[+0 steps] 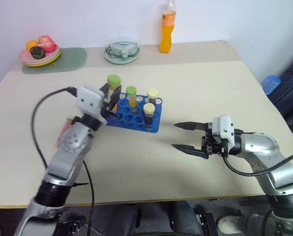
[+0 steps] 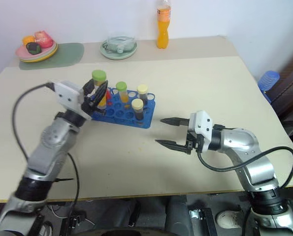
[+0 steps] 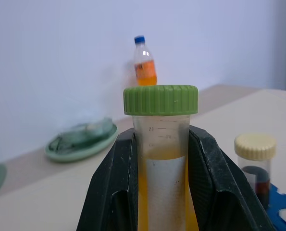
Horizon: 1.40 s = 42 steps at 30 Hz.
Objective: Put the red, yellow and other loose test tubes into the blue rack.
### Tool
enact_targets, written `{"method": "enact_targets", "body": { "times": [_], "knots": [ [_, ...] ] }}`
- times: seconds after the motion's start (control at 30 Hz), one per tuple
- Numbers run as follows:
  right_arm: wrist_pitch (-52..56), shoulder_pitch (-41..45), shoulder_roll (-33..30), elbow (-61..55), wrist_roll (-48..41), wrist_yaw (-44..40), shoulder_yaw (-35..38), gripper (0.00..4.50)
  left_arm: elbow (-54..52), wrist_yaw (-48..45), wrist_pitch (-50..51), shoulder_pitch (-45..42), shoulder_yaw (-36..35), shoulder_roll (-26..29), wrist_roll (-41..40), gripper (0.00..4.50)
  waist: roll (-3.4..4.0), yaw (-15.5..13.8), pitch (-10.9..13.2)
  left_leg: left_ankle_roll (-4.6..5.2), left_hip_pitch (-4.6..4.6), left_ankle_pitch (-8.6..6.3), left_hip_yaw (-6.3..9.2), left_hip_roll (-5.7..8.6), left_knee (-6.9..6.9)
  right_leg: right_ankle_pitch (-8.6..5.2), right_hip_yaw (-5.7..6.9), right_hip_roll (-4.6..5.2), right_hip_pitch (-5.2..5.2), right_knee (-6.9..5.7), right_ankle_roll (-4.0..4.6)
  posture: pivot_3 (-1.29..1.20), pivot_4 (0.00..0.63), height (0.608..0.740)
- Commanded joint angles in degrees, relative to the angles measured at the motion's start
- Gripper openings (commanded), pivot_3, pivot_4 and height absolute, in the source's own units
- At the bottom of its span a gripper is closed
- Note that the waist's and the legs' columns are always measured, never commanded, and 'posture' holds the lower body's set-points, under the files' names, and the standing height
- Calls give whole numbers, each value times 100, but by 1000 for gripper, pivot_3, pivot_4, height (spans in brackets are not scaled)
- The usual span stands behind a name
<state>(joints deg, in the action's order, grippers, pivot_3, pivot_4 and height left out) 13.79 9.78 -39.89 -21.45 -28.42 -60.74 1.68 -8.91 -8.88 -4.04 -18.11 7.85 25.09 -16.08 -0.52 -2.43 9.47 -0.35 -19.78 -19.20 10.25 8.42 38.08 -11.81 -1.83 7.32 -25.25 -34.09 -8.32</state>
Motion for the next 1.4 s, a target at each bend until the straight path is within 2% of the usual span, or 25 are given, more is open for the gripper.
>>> {"method": "enact_targets", "body": {
  "times": [0.03, 0.37, 0.67, 0.83, 0.97, 1.03, 1.27, 1.4],
  "knots": [
    [131, -80, -124, -410, -161, 173, 309, 3176, 634, -413, -985, -84, 66, -324, 444, 788, 0, 2, 0, 0, 0, 0, -1, -1, 1, 0, 0, 0, -1, -1, -1, 0, 150, 740],
    [356, -22, -242, -579, -211, 334, 429, 3176, 1822, -1484, -2089, -98, 69, -948, 579, 788, 0, 1, -1, 2, -1, -1, -2, -1, 7, 5, 0, -1, 1, -2, -5, 0, 150, 740],
    [490, 175, -240, -610, -237, 380, 361, 3176, 2314, -2013, -2224, -139, -67, -1344, 398, 788, -1, -13, -3, 5, 0, -2, -2, -1, 11, 6, 1, 0, 5, -1, -7, 0, 150, 740],
    [493, 227, -229, -563, -231, 358, 339, 3176, 2361, -2424, -2009, -47, -239, -1508, -58, 788, -1, -12, -3, 6, 0, -2, -1, -1, 11, 6, 1, -1, 5, -1, -8, 0, 150, 740],
    [450, 224, -217, -506, -227, 314, 338, 3176, 2040, -2565, -1670, 170, -456, -1490, -375, 2684, -2, 7, -2, 14, 0, -7, -6, -1, 11, 6, 1, 0, 4, 0, -8, 0, 150, 740],
    [410, 206, -199, -478, -205, 296, 326, 3176, 1758, -2529, -1594, 221, -528, -1461, -367, 3796, -4, 7, -1, 14, 0, -7, -7, -1, 13, 6, 1, 0, 2, -1, -8, 0, 150, 740],
    [304, 188, -101, -402, -154, 286, 246, 3176, 680, -2599, -1081, 341, -657, -1257, -662, 3796, -3, 7, -2, 13, 0, -7, -10, -2, 14, 7, 1, 0, 1, -3, -7, 0, 150, 740],
    [242, 216, 10, -275, -171, 285, 172, 3176, -190, -2265, -64, 176, -1360, -851, -1632, 3796, -3, 22, -1, 13, 0, -7, -10, -4, 14, 7, 1, -1, -1, -5, -7, 0, 150, 740]
  ]
}}
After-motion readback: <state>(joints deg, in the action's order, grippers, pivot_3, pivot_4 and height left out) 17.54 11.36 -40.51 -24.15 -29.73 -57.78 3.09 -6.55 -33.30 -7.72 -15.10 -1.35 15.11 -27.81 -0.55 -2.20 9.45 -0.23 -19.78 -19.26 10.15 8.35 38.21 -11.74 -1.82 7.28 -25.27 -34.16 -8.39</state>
